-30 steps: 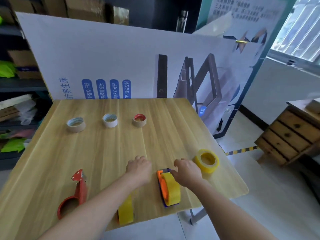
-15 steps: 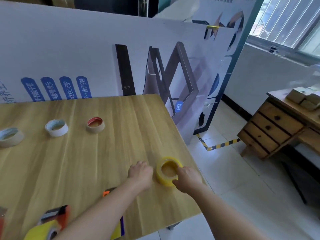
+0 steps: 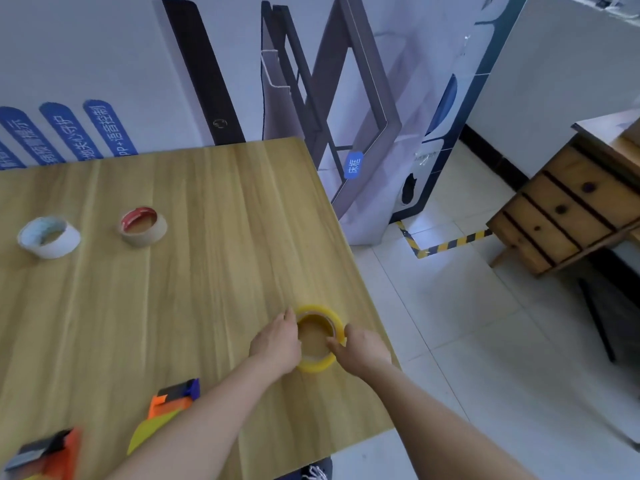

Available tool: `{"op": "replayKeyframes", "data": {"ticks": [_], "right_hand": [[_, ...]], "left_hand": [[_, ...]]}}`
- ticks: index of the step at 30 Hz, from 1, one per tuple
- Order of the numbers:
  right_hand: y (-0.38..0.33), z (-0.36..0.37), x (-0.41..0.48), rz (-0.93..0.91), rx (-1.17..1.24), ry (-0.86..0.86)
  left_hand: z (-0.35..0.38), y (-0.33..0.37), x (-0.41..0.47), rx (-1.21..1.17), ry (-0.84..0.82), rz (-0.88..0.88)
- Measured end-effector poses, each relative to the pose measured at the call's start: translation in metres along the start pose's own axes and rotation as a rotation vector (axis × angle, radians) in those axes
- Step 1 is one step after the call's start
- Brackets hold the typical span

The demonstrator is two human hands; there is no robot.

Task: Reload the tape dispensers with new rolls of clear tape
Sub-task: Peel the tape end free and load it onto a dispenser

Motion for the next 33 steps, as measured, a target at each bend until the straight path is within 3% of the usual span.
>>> {"op": "replayKeyframes", "data": {"ticks": [5,11,16,25,29,33], "right_hand": [[-0.009,-0.003,0.008,0.045,0.074,0.085],[-0.036,-0.031,-0.001,-0.052,0.248,0.337],[-0.071,-0.065,-0.009,-0.160,0.396,0.457],[-0.126,-0.124,-0.047,-0.396,0.635,0.594],[-0.138,-0.144,-0.067,-0.486,0.786,0.616],[-0.156,-0.150,-0.091,-0.631,0.965,0.570]], "left_hand": [[-0.010,-0.005,0.012,-0.099,0.064,-0.077],[-0.050,-0.014,0.000,-0.433,0.418,-0.085],[-0.106,-0.018,-0.014,-0.543,0.728,0.061],[-0.183,-0.003,-0.076,-0.357,1.089,0.396],[-0.199,-0.011,-0.099,-0.487,1.162,0.366],[-0.204,-0.030,-0.119,-0.707,1.150,0.195]]}}
Point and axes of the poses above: each hand's wrist, its own x-axis towards the middle knuckle, its own z-axis out of the palm, y = z × x, the point moved 6 cm from there along x, towards the middle knuckle
